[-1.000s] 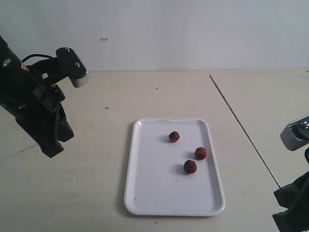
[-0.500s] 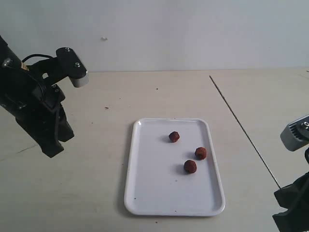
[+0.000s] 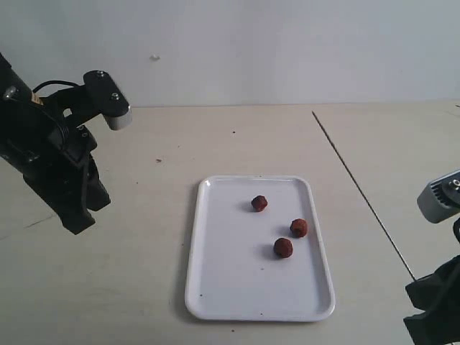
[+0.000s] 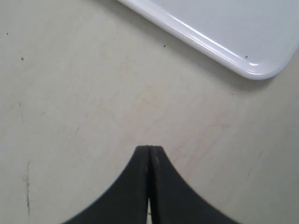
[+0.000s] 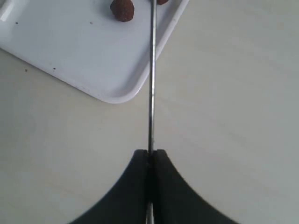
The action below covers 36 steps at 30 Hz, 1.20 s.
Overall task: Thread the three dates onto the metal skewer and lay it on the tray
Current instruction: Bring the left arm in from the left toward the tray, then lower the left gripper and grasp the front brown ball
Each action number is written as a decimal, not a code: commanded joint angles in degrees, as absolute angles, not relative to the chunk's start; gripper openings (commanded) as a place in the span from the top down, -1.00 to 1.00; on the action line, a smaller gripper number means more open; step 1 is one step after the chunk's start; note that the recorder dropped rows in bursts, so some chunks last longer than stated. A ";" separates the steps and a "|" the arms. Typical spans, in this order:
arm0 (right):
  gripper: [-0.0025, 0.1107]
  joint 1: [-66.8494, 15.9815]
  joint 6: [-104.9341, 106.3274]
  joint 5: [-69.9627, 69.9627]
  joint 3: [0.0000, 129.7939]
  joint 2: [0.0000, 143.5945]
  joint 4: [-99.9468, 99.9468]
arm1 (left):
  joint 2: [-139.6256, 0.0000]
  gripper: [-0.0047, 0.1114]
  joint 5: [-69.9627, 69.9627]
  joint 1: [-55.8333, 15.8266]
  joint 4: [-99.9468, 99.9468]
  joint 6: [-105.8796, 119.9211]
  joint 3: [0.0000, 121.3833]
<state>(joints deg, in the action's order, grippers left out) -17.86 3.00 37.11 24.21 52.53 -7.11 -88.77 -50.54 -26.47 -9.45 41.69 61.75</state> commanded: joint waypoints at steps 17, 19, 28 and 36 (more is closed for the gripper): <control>0.96 -17.55 2.94 36.45 24.63 52.10 -6.92 | -94.06 0.92 -42.56 -33.41 -24.00 42.24 62.42; 0.96 -17.55 2.48 37.00 24.63 52.10 -6.31 | -96.38 0.92 -41.67 -34.63 -23.91 35.56 64.13; 0.96 -17.55 -0.52 39.90 25.28 52.10 -3.18 | -105.73 0.45 -46.30 -40.12 -22.12 25.10 74.79; 0.96 -17.55 -5.86 40.69 25.79 52.10 2.32 | -113.88 0.19 -46.30 -44.67 -18.55 21.34 81.40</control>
<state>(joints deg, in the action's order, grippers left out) -17.86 -4.49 40.69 25.10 52.53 0.78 -111.90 -46.09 -43.59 -19.94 23.02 79.33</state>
